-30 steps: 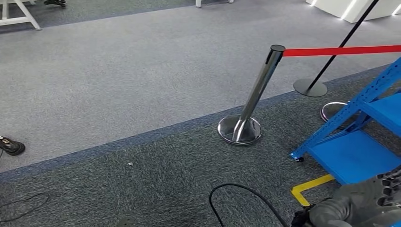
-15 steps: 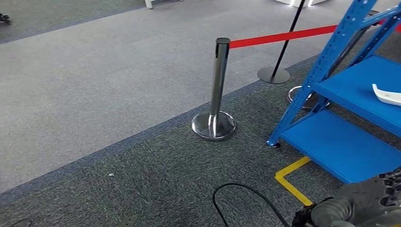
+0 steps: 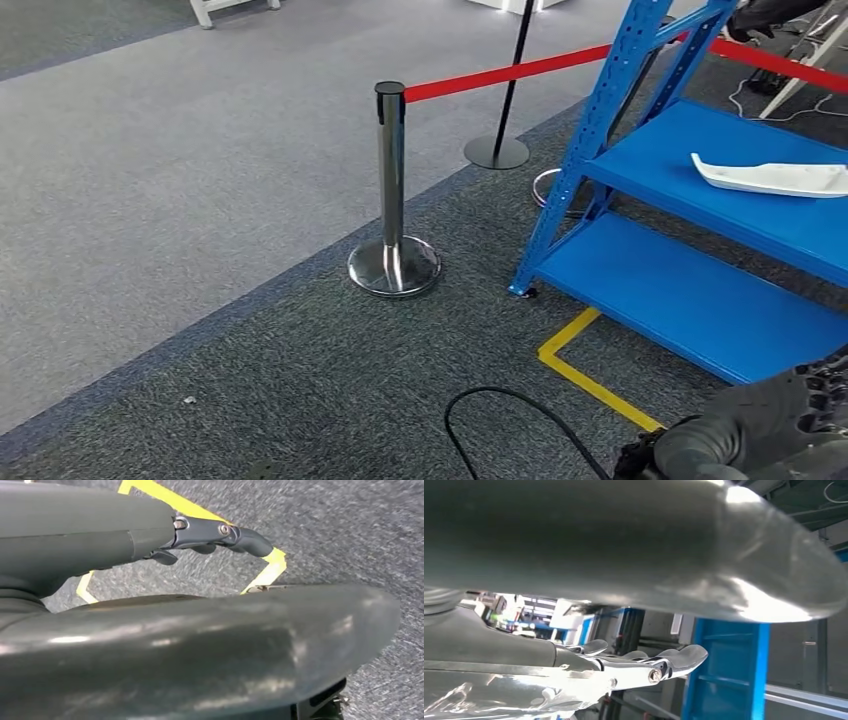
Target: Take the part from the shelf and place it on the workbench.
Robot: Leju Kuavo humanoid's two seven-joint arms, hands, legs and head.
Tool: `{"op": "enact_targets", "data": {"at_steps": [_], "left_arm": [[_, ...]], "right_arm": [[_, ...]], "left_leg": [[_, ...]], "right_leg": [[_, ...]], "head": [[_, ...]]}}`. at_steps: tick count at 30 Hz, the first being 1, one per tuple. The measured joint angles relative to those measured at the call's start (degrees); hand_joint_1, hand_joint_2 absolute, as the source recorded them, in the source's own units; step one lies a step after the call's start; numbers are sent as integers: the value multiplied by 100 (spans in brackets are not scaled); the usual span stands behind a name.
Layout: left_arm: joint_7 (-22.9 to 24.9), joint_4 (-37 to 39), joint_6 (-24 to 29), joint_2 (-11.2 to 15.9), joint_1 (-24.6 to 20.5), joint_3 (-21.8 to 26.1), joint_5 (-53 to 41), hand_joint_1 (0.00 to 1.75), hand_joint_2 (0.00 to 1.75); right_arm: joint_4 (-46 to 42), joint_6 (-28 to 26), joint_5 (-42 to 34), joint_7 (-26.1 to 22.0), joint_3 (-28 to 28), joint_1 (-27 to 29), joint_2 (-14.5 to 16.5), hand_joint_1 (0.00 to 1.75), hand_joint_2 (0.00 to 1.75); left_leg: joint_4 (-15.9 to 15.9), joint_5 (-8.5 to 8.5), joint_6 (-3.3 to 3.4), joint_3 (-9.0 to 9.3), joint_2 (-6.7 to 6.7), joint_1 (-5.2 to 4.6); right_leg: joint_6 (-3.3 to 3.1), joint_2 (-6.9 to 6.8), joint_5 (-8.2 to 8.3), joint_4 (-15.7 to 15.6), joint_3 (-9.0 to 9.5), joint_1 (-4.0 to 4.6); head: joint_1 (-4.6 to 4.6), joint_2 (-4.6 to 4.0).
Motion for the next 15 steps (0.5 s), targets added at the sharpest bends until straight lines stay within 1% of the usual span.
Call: {"op": "enact_targets", "data": {"at_steps": [1,2,3,4,5,6,7,8,9,10,11,13,14,15], "left_arm": [[-1,0,-1,0,3,0,-2,0,0],[-1,0,-3,0,13,0,-4,0,0],[1,0,-6,2,26,0,-8,0,0],[3,0,-9,3,35,0,-12,0,0],[4,0,-13,4,39,0,-15,0,0],[6,0,-16,5,38,0,-19,0,0],[7,0,-20,4,34,0,-20,0,0],[7,0,-23,4,32,0,-21,0,0],[5,0,-25,5,31,0,-22,0,0],[2,0,-24,9,31,0,-23,0,0],[-3,0,-21,13,31,0,-24,0,0],[-14,0,-15,16,25,0,-24,0,0],[-19,0,-14,14,18,0,-24,0,0],[-24,0,-13,11,12,0,-24,0,0]], "right_arm": [[-1,0,2,1,0,-1,0,0,0],[-1,0,7,2,0,-2,0,0,0],[-1,0,14,3,0,-1,0,0,0],[-1,0,21,4,0,-1,0,0,0],[-1,0,28,5,0,0,0,0,0],[-1,0,33,6,0,0,0,0,0],[-1,0,37,6,0,0,0,0,0],[-1,0,39,6,0,-1,0,0,0],[-1,0,41,6,0,-2,0,0,0],[-1,0,43,6,0,-3,0,0,0],[-1,0,48,6,0,-3,0,0,0],[-6,0,58,6,-2,0,1,0,0],[-14,0,65,6,-7,2,3,0,0],[-22,0,70,6,-14,3,6,0,0]], "left_leg": [[-9,2,29,1,76,-4],[-9,-4,50,2,152,-16],[-8,-11,62,3,239,-28],[-7,-17,67,6,327,-35],[-7,-25,68,12,414,-39],[-6,-36,64,25,493,-40],[-6,-52,53,46,564,-40],[-4,-72,32,75,626,-48],[4,-100,4,101,681,-66],[9,-122,-24,125,733,-87],[10,-135,-49,144,786,-107],[-8,-149,-102,175,902,-112],[9,-183,-139,180,860,-100],[111,-269,-176,146,743,-87]], "right_leg": [[5,-202,-160,271,-120,12],[10,-381,-359,642,-290,24],[16,-479,-540,1037,-473,24],[19,-528,-648,1338,-609,23],[20,-554,-649,1449,-650,23],[18,-580,-546,1334,-574,23],[14,-642,-370,1016,-389,24],[11,-807,-208,606,-157,33],[-8,-954,-91,251,49,45],[-32,-1069,-31,7,186,59],[-60,-1125,-24,-99,239,76],[-133,-967,-9,-115,221,85],[-166,-887,4,-125,214,79],[-198,-807,19,-137,212,65]], "head": [[15,0],[30,0],[33,0],[33,0],[34,0],[35,0],[35,0],[38,0],[38,0],[32,0],[24,0],[11,0],[7,0],[0,0]]}}
